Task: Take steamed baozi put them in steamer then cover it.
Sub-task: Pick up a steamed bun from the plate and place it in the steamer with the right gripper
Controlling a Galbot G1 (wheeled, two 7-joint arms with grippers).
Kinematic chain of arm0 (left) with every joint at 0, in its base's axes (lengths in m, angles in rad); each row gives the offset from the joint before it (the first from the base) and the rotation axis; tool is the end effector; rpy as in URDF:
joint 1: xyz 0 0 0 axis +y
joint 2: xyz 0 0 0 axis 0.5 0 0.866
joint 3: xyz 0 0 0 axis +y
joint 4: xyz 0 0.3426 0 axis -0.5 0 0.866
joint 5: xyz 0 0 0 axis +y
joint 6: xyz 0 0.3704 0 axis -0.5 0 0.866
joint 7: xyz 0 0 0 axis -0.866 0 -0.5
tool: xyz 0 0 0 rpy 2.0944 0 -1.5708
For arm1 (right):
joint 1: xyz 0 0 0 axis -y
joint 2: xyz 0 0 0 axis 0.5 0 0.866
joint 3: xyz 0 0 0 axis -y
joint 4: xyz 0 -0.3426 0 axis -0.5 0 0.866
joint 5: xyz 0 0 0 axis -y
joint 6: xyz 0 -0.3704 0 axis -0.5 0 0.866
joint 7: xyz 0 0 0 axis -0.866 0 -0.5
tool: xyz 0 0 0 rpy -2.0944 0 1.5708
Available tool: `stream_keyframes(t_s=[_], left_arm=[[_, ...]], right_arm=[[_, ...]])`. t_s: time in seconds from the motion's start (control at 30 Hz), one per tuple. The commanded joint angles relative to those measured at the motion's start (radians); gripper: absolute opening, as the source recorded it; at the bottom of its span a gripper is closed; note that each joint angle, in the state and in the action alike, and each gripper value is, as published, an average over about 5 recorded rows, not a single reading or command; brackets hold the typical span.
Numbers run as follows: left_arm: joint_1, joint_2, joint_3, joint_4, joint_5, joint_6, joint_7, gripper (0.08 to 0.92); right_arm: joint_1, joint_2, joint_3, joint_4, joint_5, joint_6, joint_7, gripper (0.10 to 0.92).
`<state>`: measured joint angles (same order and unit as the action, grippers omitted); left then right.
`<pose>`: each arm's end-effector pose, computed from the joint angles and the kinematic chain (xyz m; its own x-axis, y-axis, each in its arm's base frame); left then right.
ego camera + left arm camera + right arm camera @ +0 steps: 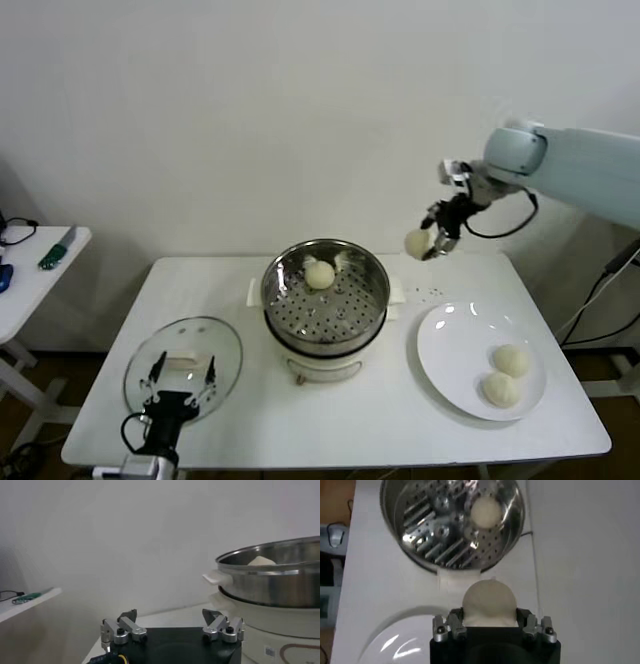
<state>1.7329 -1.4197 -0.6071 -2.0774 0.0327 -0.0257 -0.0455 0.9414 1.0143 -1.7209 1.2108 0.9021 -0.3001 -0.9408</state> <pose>0.1504 0.0512 -0.3259 -0.9897 -0.0384 0.1379 -0.0091 0.9783 0.2071 0.5857 -0.0198 0.0234 -0.2308 -0.2901 0.9287 -0.9714 0.0144 -0.2369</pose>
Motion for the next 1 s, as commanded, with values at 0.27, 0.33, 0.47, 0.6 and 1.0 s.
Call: stream_keyframes(t_s=[0.27,0.33,0.47,0.6,1.0], left_arm=[[0.009,0.02,0.01,-0.019,0.0,0.004,0.0,0.823],[0.007,0.02,0.01,-0.019,0.0,0.005,0.001,0.823],[0.007,0.031,0.006,-0.014,-0.004,0.003,0.001,0.823],[0.006,0.039,0.0,-0.012,-0.009,0.003,0.001,0.823],[0.001,0.045,-0.011,0.001,-0.025,0.002,0.002,0.823]], right_arm=[[-0.146,0.42,0.038,-0.126,0.151,-0.047,0.09,0.679],[-0.167,0.44,0.033,-0.133,0.148,-0.047,0.091,0.679],[-0.201,0.465,0.022,-0.139,0.135,-0.046,0.09,0.679],[-0.234,0.485,0.018,-0.154,0.12,-0.045,0.089,0.679],[-0.281,0.513,-0.003,-0.205,0.088,-0.037,0.079,0.684]])
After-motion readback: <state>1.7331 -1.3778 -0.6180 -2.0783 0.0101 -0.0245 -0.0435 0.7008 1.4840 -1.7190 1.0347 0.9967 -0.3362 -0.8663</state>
